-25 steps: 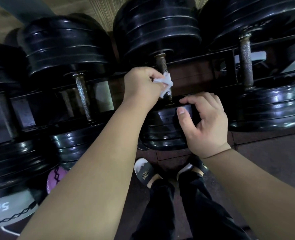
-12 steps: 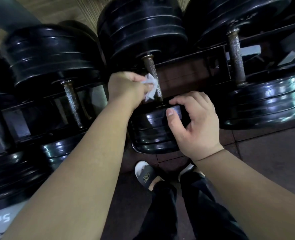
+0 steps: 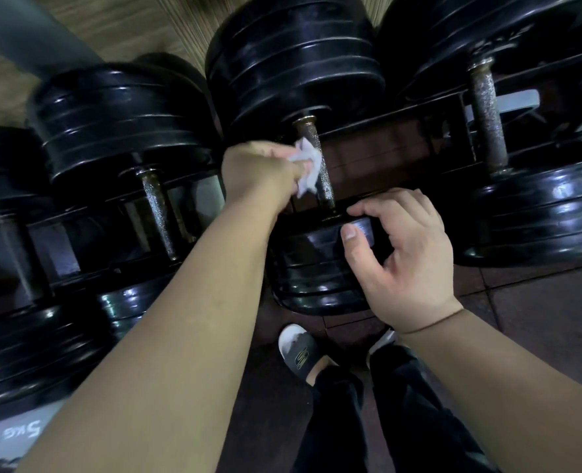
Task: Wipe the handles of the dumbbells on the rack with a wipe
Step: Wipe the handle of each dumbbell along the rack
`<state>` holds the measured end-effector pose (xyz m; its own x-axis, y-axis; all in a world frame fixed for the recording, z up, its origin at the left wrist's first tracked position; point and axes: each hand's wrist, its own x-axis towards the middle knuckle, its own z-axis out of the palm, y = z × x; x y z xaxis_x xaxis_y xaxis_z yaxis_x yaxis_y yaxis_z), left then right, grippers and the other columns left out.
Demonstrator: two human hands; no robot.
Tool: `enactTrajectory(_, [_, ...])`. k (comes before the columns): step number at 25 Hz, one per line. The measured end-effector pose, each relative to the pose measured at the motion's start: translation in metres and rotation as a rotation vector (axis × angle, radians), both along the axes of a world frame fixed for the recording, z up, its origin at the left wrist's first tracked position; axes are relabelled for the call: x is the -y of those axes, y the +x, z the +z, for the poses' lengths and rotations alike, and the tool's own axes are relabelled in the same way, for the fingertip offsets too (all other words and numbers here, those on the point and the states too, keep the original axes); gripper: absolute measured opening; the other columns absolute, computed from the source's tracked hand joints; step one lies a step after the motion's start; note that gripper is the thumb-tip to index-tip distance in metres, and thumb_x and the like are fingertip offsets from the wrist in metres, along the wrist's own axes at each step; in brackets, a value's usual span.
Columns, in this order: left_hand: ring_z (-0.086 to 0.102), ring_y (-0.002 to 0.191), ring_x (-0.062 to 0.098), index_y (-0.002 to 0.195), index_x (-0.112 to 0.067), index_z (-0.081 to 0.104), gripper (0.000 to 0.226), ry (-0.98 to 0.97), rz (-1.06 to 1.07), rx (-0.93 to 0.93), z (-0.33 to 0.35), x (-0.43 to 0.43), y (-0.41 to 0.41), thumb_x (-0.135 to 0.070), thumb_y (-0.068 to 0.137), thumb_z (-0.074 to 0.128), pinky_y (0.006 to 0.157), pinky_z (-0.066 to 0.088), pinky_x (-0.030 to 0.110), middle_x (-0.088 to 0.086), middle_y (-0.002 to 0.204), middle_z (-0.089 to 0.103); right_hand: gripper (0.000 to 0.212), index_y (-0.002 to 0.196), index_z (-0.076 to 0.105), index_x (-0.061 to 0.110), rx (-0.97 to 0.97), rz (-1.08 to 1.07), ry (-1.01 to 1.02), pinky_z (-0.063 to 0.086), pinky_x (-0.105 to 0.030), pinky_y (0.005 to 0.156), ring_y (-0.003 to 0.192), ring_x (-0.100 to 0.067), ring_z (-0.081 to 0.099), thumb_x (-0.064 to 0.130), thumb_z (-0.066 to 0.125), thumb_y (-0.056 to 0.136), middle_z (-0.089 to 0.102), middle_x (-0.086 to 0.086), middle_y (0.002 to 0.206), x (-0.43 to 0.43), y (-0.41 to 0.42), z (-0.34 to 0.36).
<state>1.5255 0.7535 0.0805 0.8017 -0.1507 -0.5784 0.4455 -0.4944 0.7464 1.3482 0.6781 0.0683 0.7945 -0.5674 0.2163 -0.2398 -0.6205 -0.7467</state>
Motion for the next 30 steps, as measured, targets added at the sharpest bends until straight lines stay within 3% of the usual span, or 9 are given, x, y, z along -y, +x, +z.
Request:
enactTrajectory(4, [0.069,0.061,0.02,0.045,-0.021,0.072,0.05,-0.119,0.108,0.001,0.001,0.005,0.0,0.011,0.084,0.077,0.077,0.067,0.037,-0.006,0.05,0.067,0.03,0.1,0.073,0.01,-0.001,0.0,0.003,0.046,-0.063,0.099,0.101,-0.029,0.064,0.035,0.059,0.091,0.07,-0.001,0.099,-0.001,0.0,0.0])
enactTrajectory(6, [0.07,0.053,0.014,0.062,-0.012,0.074,0.035,-0.101,0.033,-0.109,0.003,-0.004,-0.013,0.016,0.083,0.075,0.062,0.065,0.027,0.003,0.061,0.071,0.03,0.1,0.073,0.009,0.0,0.003,-0.004,0.046,-0.064,0.099,0.101,-0.03,0.064,0.035,0.059,0.091,0.07,-0.002,0.098,-0.001,0.0,0.001])
enactTrajectory(10, [0.071,0.057,0.011,0.08,-0.005,0.069,0.022,-0.028,-0.027,-0.186,0.005,-0.005,-0.008,0.016,0.082,0.076,0.057,0.062,0.021,0.006,0.069,0.072,0.029,0.099,0.073,0.01,0.0,0.0,0.002,0.045,-0.064,0.1,0.1,-0.031,0.064,0.034,0.06,0.091,0.07,-0.002,0.098,-0.001,-0.001,0.002])
enactTrajectory(14, [0.068,0.055,0.008,0.073,-0.006,0.067,0.029,-0.158,0.104,-0.107,0.007,0.013,0.016,0.016,0.091,0.065,0.071,0.063,0.022,-0.003,0.051,0.066,0.029,0.098,0.073,0.01,-0.019,0.005,-0.017,0.042,-0.063,0.104,0.1,-0.032,0.065,0.034,0.06,0.09,0.071,-0.001,0.098,0.0,0.001,0.003])
enactTrajectory(16, [0.071,0.065,0.018,0.063,-0.011,0.072,0.035,-0.098,0.119,-0.093,0.006,0.012,0.011,0.014,0.088,0.071,0.073,0.065,0.028,0.005,0.059,0.07,0.028,0.098,0.073,0.01,-0.032,0.016,-0.016,0.041,-0.063,0.105,0.1,-0.032,0.066,0.034,0.06,0.09,0.071,-0.001,0.098,0.0,0.001,0.003])
enactTrajectory(19, [0.075,0.068,0.023,0.072,-0.011,0.072,0.026,0.073,-0.003,-0.182,0.005,0.0,-0.007,0.012,0.079,0.082,0.069,0.067,0.032,0.014,0.076,0.075,0.029,0.099,0.073,0.012,-0.048,0.018,-0.027,0.04,-0.061,0.108,0.103,-0.03,0.065,0.036,0.06,0.09,0.071,0.0,0.099,0.0,-0.002,0.003])
enactTrajectory(24, [0.079,0.075,0.025,0.079,-0.011,0.074,0.022,0.124,-0.132,-0.249,0.006,-0.015,-0.012,0.004,0.074,0.089,0.077,0.067,0.036,0.011,0.077,0.078,0.028,0.097,0.072,0.016,-0.111,0.038,0.027,0.037,-0.06,0.111,0.102,-0.025,0.062,0.039,0.06,0.087,0.069,0.004,0.097,0.002,0.001,0.01])
enactTrajectory(27, [0.08,0.08,0.024,0.086,-0.014,0.076,0.016,0.093,-0.058,-0.203,0.02,-0.015,-0.016,-0.004,0.079,0.087,0.073,0.065,0.031,0.009,0.08,0.08,0.022,0.098,0.072,0.021,-0.13,0.042,0.248,0.042,-0.057,0.107,0.1,-0.014,0.062,0.038,0.065,0.084,0.068,0.012,0.097,0.013,0.005,0.022])
enactTrajectory(30, [0.075,0.067,0.012,0.089,-0.018,0.073,0.014,0.055,0.045,-0.069,0.039,-0.01,-0.031,-0.011,0.085,0.084,0.062,0.059,0.021,0.004,0.079,0.079,0.022,0.107,0.067,0.031,-0.216,0.009,0.626,0.051,-0.033,0.101,0.104,-0.005,0.063,0.023,0.075,0.089,0.068,0.011,0.109,0.036,0.014,0.047])
